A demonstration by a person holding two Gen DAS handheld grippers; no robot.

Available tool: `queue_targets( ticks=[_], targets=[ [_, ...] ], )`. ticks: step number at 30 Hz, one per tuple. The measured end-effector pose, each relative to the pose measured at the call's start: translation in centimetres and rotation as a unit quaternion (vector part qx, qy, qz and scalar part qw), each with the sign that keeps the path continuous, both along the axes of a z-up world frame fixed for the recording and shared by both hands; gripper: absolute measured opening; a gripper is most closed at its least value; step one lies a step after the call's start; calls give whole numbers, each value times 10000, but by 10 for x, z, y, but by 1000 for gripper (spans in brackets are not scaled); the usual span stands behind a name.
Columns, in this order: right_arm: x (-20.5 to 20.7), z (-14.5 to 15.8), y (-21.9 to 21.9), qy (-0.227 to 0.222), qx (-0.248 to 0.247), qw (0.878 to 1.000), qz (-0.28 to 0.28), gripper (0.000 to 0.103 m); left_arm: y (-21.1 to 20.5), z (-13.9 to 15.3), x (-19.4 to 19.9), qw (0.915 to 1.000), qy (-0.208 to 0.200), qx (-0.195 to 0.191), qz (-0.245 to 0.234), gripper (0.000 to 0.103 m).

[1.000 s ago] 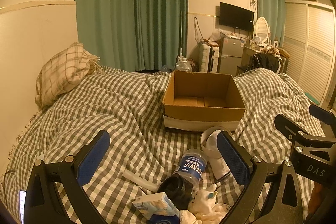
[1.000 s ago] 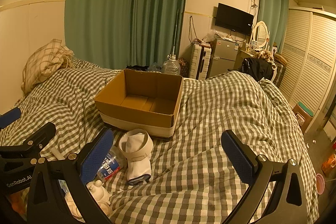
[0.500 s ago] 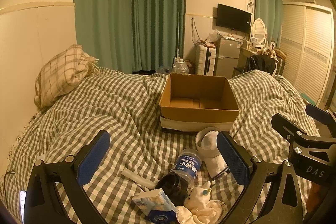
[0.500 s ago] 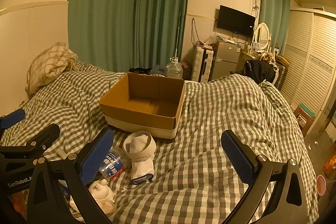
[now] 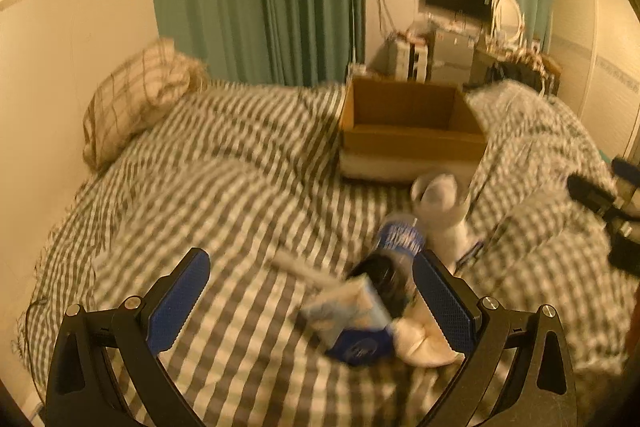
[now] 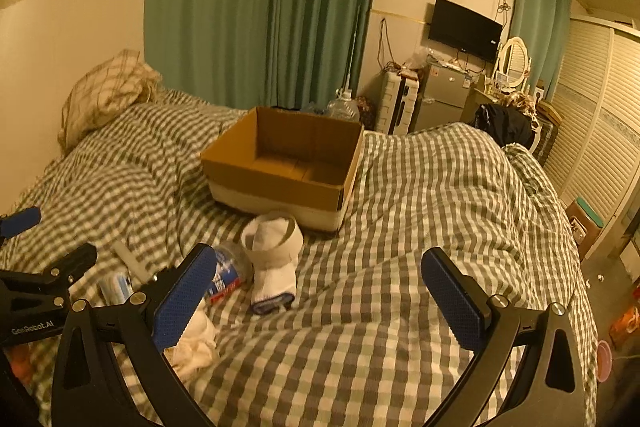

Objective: Organize objects
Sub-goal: 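Grasp the white-blue tissue pack with the left tool while the right tool grasps the white lace cloth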

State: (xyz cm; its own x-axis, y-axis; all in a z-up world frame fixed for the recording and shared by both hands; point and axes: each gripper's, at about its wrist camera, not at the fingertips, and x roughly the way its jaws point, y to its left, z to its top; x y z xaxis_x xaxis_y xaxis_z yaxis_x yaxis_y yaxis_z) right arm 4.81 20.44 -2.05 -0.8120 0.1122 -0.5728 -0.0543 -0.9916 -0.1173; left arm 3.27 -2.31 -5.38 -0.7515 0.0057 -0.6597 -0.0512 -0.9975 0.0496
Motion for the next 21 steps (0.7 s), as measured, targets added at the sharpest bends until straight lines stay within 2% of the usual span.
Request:
queue_targets(
  ticks=[2,5,8,9,10,11,12,16,21],
  targets=[
    [0,-4,-1,-73,21,10000,-12,103,-1,-16,-2,9997,-228,7,-3,101],
    [-1,-7,-3,-122,70,9999,-6,103,-1,-40,-14,9969,-734,256,-86,94],
    [-2,-10,-7,-172,122,9998,14,103,-1,-54,-23,9939,-1028,384,-132,93],
    [-4,-12,-8,-190,128,9997,27,103,-1,-58,-25,9923,-1134,479,-169,88],
    [-5,-14,-9,-228,137,9996,45,103,-2,-62,-26,9907,-1209,576,-226,75],
    [-6,-16,-10,-263,141,9995,51,103,-2,-65,-28,9888,-1285,698,-308,67],
    [-8,-18,-11,-311,146,9994,69,103,-1,-67,-28,9874,-1315,790,-386,64],
    [-10,-22,-16,-412,155,9989,150,103,-4,-54,-21,9901,-1029,875,-382,63],
    [-9,-22,-28,-505,113,9978,413,103,-18,-16,-6,9951,-488,797,-321,63]
  ],
)
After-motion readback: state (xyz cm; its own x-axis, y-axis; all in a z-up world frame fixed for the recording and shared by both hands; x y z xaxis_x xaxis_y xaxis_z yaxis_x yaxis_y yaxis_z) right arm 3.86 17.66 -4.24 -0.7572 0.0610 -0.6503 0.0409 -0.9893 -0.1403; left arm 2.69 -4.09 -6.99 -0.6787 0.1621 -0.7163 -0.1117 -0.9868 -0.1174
